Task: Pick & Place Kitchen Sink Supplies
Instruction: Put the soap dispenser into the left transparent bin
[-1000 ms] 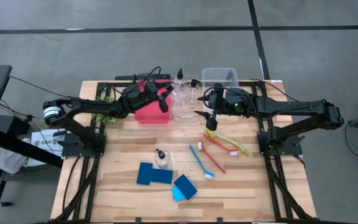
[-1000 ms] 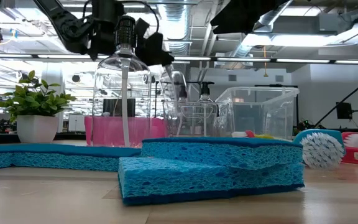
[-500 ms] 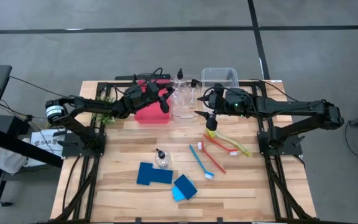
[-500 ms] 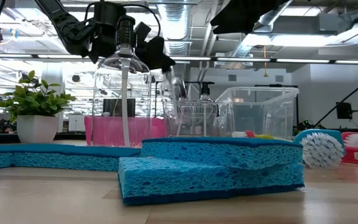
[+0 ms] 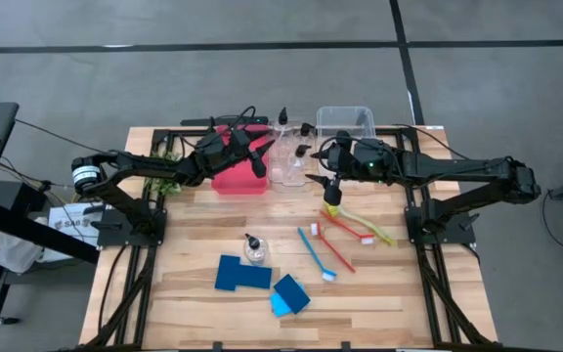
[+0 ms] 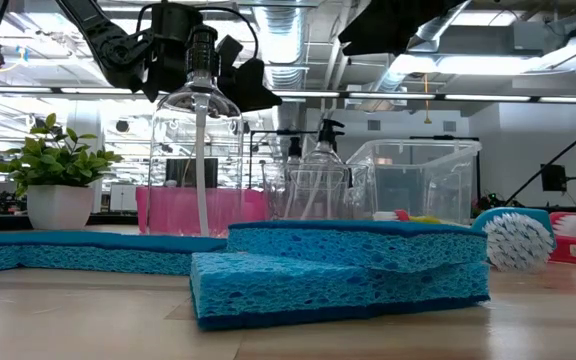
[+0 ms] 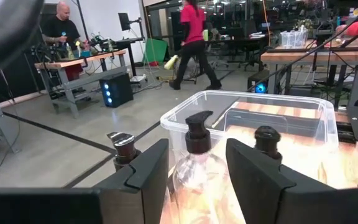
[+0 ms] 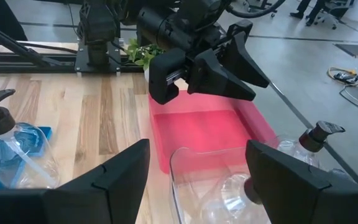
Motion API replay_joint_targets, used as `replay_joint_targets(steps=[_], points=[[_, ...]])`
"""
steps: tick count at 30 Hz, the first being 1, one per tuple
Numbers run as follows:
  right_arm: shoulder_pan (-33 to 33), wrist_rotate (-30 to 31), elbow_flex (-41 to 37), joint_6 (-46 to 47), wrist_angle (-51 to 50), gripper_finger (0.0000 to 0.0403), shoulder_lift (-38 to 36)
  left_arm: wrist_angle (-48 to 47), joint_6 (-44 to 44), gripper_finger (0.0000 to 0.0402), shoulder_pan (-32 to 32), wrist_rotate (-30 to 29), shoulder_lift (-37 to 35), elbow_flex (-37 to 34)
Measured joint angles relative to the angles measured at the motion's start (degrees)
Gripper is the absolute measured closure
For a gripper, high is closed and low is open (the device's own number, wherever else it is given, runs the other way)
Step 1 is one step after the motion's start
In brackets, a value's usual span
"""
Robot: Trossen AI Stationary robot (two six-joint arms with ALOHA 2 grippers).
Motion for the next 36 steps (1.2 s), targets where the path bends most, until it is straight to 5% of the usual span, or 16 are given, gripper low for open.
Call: replay_joint_targets(steps=[25, 36], points=[[2.86, -0.08, 0.0, -0.01, -0.98, 0.0143, 0.0, -0.74, 1.97, 0.0241, -1.49, 0.07, -4.37, -0.07], [8.5, -0.22, -9.99, 1.52, 12.08, 0.0143, -0.02, -19.61, 0.26, 0.0241, -9.07, 6.62, -18.26, -0.94]])
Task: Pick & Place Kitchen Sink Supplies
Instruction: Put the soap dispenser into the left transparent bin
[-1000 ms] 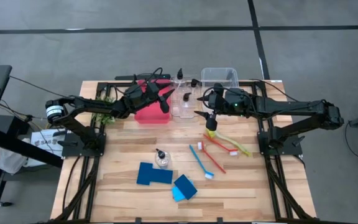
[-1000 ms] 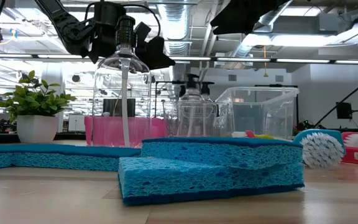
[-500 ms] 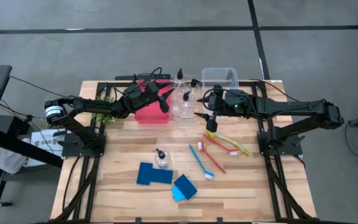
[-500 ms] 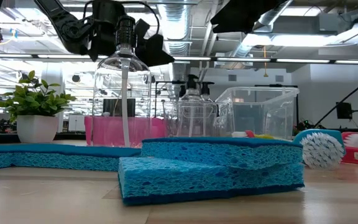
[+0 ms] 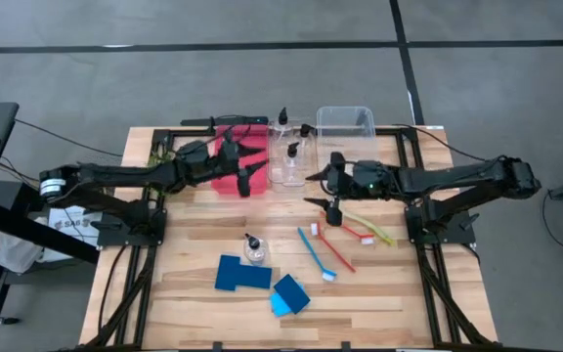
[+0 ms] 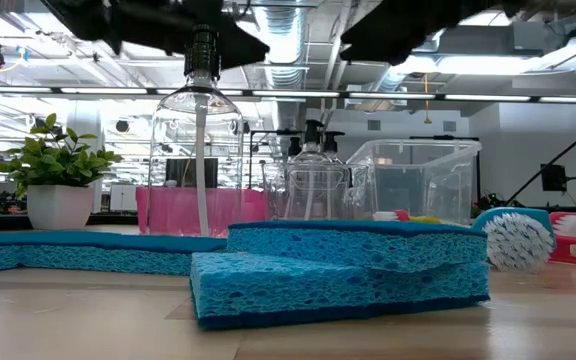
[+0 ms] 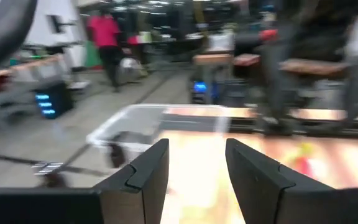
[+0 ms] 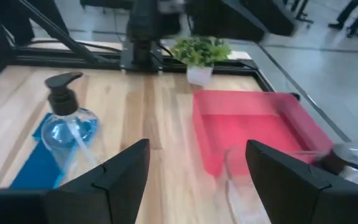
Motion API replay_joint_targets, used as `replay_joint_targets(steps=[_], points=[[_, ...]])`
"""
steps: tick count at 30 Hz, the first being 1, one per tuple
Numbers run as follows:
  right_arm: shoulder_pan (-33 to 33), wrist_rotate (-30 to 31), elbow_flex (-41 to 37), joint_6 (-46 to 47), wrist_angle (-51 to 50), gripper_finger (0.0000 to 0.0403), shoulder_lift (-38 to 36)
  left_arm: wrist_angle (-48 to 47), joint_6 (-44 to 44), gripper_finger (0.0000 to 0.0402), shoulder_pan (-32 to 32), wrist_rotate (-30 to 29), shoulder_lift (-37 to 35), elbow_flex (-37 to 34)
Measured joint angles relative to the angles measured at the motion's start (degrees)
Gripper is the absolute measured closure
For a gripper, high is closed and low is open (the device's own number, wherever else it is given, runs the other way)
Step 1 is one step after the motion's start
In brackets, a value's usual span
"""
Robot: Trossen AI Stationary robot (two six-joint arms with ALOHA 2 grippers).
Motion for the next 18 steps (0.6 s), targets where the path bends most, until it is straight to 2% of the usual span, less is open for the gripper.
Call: replay_joint_targets(steps=[7, 13, 18], points=[[3.46, -0.08, -11.17, 1.06, 18.66, 0.0143, 0.04, -3.56, -0.24, 0.0241, -7.06, 3.39, -10.53, -4.95], [5.39, -0.08, -13.78, 1.54, 20.05, 0.0143, 0.04, -4.93, -3.31, 0.0241, -12.18, 3.33, -19.8, -9.5], [6.68, -0.11, -14.29, 1.56, 20.37, 0.0143, 0.04, -4.99, -3.84, 0.0241, -16.21, 3.32, -22.97, -13.38]])
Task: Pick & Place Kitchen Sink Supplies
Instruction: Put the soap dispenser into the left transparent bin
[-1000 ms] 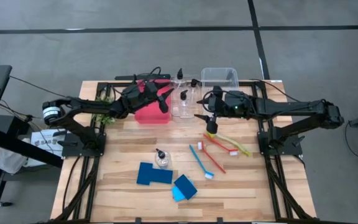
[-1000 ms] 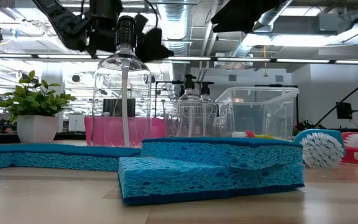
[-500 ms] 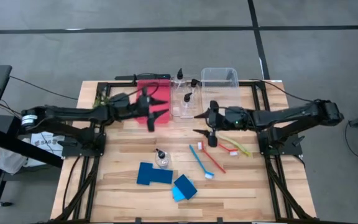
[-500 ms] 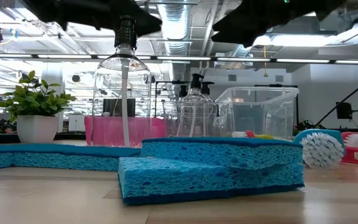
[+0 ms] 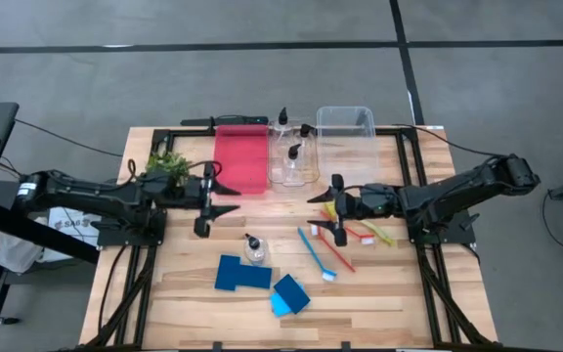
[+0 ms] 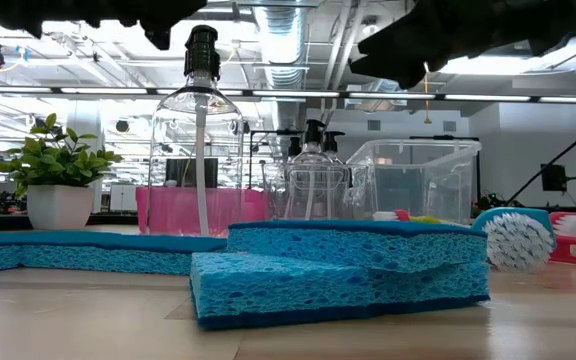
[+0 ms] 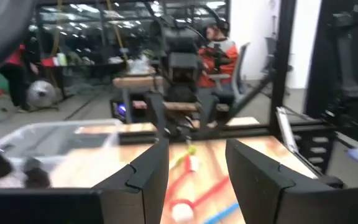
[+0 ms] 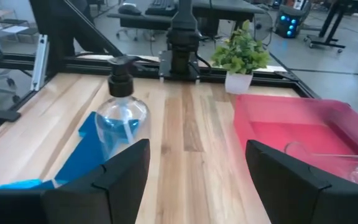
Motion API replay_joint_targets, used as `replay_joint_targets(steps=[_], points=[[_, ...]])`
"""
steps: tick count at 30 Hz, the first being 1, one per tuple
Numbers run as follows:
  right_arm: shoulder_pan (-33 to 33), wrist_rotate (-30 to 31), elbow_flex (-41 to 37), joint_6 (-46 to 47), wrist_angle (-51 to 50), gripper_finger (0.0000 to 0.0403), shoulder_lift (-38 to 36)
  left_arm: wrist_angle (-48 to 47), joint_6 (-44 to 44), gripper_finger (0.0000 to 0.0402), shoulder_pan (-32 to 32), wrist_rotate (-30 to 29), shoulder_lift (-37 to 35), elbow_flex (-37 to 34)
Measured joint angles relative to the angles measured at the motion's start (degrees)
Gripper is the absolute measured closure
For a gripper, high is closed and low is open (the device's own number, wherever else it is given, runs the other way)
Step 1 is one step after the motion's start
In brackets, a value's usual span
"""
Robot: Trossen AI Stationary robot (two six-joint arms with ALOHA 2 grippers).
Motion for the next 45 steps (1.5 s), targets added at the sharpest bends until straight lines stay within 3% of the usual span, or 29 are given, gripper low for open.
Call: replay_joint_targets(steps=[9, 15, 25, 35, 45], points=[[0.67, 0.01, 0.0, -0.02, 1.2, 0.0143, 0.0, 0.06, -7.97, 0.0241, -4.11, -0.12, 3.76, -3.02], [0.67, 0.03, 0.0, 0.86, 1.56, 0.0143, 0.33, -0.08, -8.37, 0.0241, -6.17, -0.12, 6.24, -3.06], [0.71, -4.54, 4.02, 0.96, 17.59, 0.0143, 17.27, -2.54, -8.79, 0.0241, -8.68, -0.1, 4.39, -3.02], [3.06, -4.5, 13.78, -0.2, 15.64, 0.0143, 27.41, -10.23, -8.81, 0.0241, -10.02, -0.08, -1.53, -3.02], [4.8, -4.33, 19.98, -0.04, 14.59, 0.0143, 35.16, -11.54, -8.81, 0.0241, -10.02, -0.1, -2.95, -2.99]])
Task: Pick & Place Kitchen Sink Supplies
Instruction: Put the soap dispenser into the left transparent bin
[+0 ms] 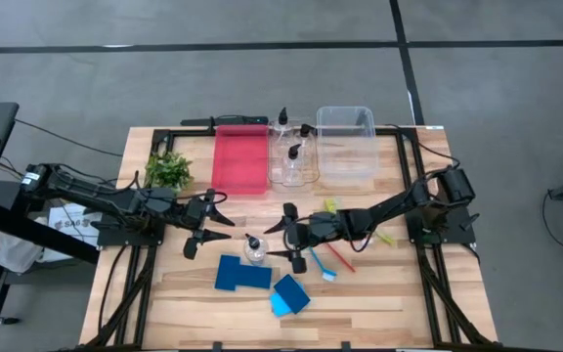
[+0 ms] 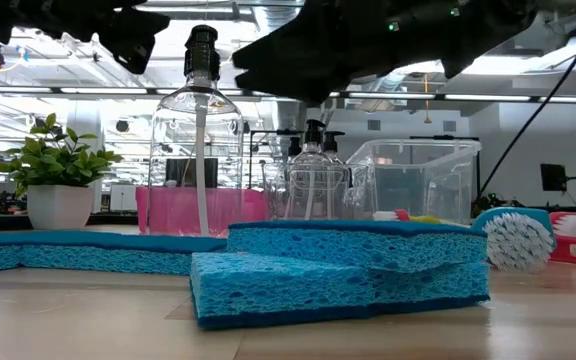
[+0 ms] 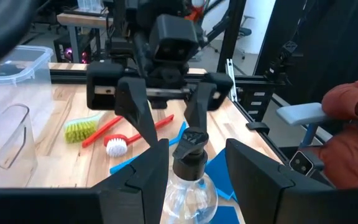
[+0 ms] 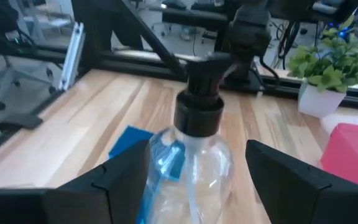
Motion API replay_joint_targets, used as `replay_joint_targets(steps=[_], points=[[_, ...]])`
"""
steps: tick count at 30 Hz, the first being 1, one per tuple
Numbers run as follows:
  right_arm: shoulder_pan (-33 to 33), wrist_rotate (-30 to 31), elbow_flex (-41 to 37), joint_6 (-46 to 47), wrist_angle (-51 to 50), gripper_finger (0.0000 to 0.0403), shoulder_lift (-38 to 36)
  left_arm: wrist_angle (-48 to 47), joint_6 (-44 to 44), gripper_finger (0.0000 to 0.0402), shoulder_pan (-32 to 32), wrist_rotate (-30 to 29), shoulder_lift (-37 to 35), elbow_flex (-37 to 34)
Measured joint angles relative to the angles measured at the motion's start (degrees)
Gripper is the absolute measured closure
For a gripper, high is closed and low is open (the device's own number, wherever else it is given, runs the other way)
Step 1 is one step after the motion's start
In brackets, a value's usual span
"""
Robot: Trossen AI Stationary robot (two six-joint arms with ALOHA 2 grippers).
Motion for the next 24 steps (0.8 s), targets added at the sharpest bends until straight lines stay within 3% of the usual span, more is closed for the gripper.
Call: replay_joint_targets(steps=[15, 24], points=[[-1.26, 1.58, 1.7, 1.24, -0.59, 0.0143, 1.45, -0.13, 0.0, 0.0241, 0.0, 0.0, -0.01, 0.0], [-2.03, -1.78, 1.7, 3.02, 0.27, 0.0143, 1.45, 0.04, 0.0, 0.0241, 0.02, 0.0, -0.01, 0.0]])
